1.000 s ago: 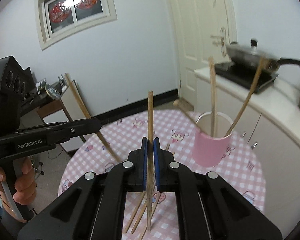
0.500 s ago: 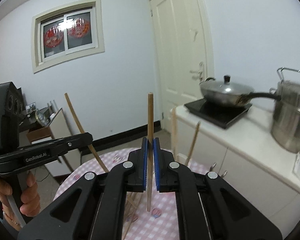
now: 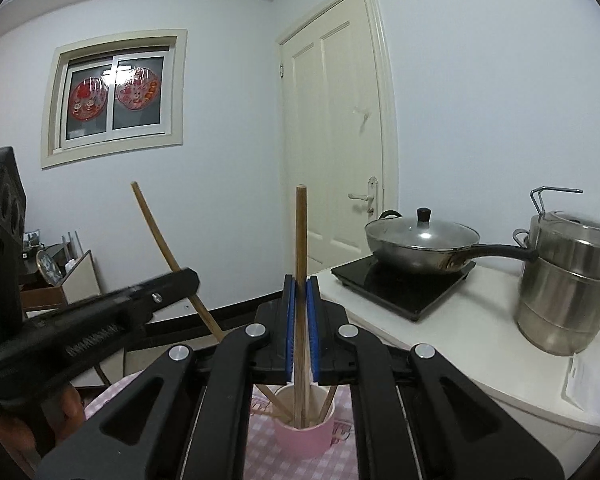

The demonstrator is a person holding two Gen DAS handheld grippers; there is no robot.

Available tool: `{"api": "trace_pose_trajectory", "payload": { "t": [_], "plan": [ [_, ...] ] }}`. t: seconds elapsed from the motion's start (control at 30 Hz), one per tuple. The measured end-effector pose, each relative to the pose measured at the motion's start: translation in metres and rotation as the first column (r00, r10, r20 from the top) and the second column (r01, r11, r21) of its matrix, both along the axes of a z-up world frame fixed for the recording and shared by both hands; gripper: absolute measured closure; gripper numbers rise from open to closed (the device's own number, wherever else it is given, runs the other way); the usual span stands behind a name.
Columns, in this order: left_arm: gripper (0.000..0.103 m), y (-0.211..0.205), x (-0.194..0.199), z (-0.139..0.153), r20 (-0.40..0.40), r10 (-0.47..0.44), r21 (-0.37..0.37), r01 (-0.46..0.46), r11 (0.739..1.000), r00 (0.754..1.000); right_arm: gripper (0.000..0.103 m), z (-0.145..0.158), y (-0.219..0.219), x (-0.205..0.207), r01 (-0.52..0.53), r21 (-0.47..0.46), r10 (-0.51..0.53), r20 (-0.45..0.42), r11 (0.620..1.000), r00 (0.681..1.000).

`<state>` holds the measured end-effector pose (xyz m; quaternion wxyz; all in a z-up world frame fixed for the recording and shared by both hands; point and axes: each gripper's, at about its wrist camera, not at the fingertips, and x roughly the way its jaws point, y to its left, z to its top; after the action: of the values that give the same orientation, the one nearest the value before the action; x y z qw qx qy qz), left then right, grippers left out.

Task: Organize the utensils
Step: 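Lift both held chopsticks up toward the pink cup, then lower both held chopsticks into the pink cup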

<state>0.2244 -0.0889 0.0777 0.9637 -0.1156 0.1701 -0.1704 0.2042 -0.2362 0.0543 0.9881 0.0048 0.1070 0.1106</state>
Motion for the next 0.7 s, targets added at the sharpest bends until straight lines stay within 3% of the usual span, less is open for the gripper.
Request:
{"api": "trace_pose_trajectory", "payload": {
  "t": [0.17, 0.7],
  "plan": [
    [0.097, -0.010, 0.020, -0.021, -0.033, 0.019, 0.043, -0.018, 0.999, 0.999, 0.099, -0.010, -0.001, 0.014, 0.006, -0.011, -0.007, -0.011, 1.000, 1.000],
    [0.097, -0.034, 0.044, -0.080, -0.163, -0.017, 0.182, 0.047, 0.982, 0.986, 0.098, -0.058, 0.003, 0.024, -0.035, -0.039, 0.029, -0.143, 0.999, 0.989]
  ]
}}
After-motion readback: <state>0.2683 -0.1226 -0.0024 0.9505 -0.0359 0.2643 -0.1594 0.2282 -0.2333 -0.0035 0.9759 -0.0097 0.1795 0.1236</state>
